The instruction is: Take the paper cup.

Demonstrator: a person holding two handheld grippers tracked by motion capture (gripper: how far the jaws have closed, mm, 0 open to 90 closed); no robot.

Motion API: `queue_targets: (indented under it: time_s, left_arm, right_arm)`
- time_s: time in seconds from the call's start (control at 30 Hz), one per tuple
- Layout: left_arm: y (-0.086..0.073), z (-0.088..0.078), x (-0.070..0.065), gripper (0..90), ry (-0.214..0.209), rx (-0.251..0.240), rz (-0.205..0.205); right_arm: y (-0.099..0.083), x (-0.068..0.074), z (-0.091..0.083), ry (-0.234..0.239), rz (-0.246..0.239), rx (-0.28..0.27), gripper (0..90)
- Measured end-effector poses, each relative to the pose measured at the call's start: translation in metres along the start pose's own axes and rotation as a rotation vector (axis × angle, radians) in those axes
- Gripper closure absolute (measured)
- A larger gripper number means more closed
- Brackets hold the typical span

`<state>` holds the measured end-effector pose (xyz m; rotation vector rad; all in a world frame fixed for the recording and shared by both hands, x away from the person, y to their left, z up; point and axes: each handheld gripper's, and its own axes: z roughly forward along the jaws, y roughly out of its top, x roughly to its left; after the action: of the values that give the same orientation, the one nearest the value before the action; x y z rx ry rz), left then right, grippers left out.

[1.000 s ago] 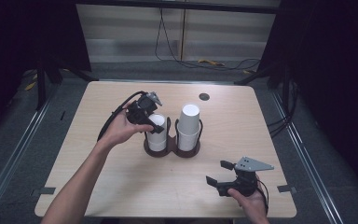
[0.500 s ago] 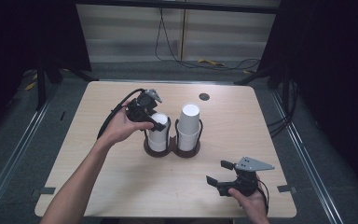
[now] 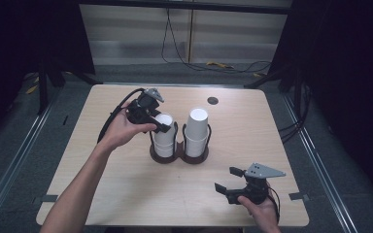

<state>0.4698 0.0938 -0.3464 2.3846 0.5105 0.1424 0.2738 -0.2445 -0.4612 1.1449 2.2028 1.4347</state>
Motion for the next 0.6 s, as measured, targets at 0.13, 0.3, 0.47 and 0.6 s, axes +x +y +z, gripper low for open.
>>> queue_targets:
  time_s: [0.13, 0.3, 0.47, 0.6]
  left_arm:
    - [-0.001, -0.004, 0.0, 35.6, -0.001, -0.014, -0.002]
    - [-0.001, -0.009, -0.001, 35.7, 0.002, -0.037, -0.01]
    - [-0.003, -0.017, 0.0, 35.8, -0.001, -0.072, -0.024]
    - [-0.004, -0.021, 0.001, 35.8, 0.0, -0.09, -0.027]
  right_arm:
    - [0.0, 0.0, 0.0, 0.0, 0.0, 0.0, 13.8]
    - [0.0, 0.001, 0.0, 0.001, 0.001, 0.0, 13.8]
    - [0.0, 0.0, 0.0, -0.001, -0.002, -0.002, 13.8]
    - [0.0, 0.001, 0.001, 0.002, 0.001, 0.0, 13.8]
